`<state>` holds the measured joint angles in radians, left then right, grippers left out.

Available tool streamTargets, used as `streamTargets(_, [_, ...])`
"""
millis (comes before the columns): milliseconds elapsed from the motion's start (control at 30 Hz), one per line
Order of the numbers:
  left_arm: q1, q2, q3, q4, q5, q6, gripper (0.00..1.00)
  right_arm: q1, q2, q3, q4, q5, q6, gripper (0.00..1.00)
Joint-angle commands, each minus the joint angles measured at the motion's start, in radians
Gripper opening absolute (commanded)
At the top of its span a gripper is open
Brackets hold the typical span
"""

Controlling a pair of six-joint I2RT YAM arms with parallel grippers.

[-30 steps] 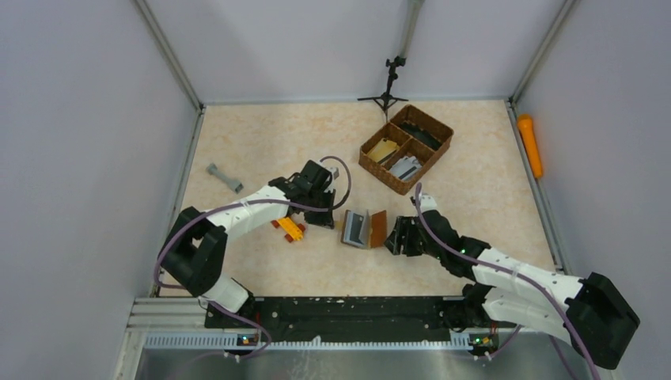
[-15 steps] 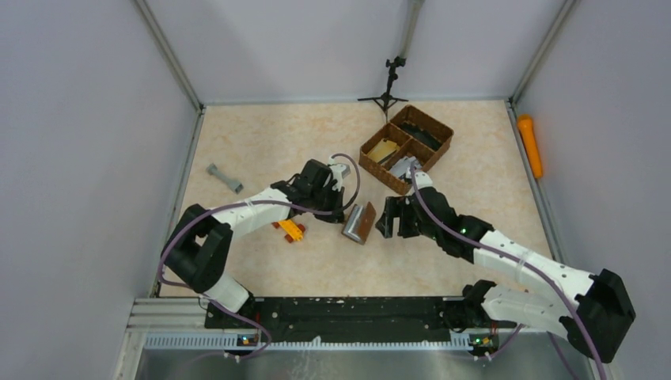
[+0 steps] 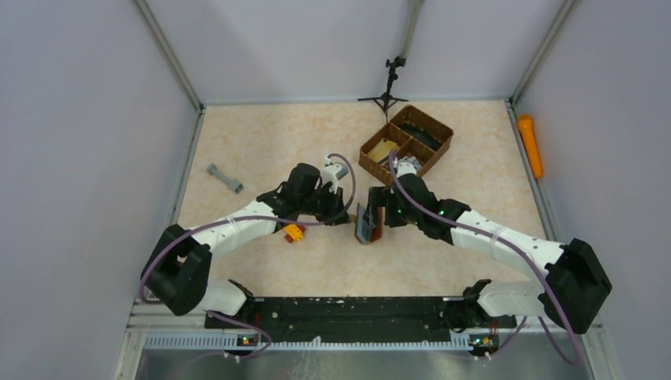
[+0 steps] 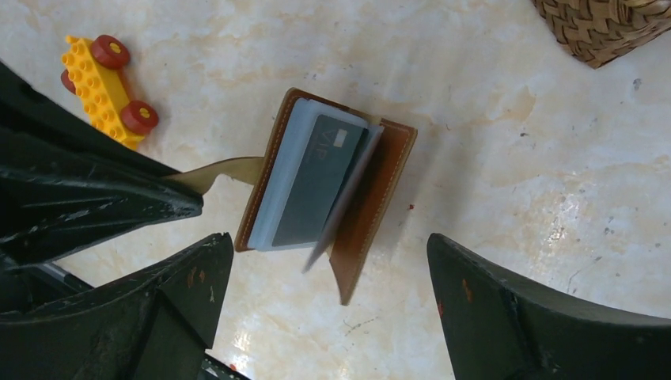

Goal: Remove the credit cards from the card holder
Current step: Open the card holder at the center of the board.

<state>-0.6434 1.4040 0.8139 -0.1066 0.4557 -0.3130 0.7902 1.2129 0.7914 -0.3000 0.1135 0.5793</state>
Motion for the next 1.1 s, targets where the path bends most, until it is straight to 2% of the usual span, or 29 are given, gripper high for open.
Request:
streamTargets(0, [0.002, -0.023, -0.010, 0.089, 0.041, 0.004, 0.06, -0.005, 0.029, 0.040, 0.030, 0.019, 0.036, 0.96])
streamTargets(133, [0.002, 0.048, 0.037, 0.026, 0.036, 0.011, 0.05, -0.007, 0.059, 0.011, 0.049, 0.024, 0.059, 0.93])
streamTargets(367, [0.002, 0.086, 0.059, -0.011, 0.003, 0.018, 0.04, -0.027, 0.056, -0.072, 0.104, 0.025, 0.075, 0.77])
streamTargets(467, [0.002, 0.084, 0.056, -0.004, 0.010, 0.018, 0.04, -0.034, 0.076, -0.076, 0.104, 0.022, 0.064, 0.75])
streamTargets(567, [0.002, 0.075, 0.051, 0.002, 0.017, 0.018, 0.04, -0.041, 0.096, -0.079, 0.107, 0.012, 0.057, 0.76])
streamTargets(700, [0.002, 0.067, 0.042, 0.019, 0.031, 0.017, 0.05, -0.045, 0.091, -0.083, 0.136, -0.026, 0.047, 0.88])
streamTargets(900, [0.001, 0.068, 0.039, 0.024, 0.042, 0.016, 0.05, -0.047, 0.113, -0.041, 0.111, -0.012, 0.026, 0.84])
streamTargets(1067, [0.002, 0.050, 0.029, 0.037, 0.049, 0.015, 0.05, -0.048, 0.124, -0.019, 0.125, -0.057, 0.009, 0.90])
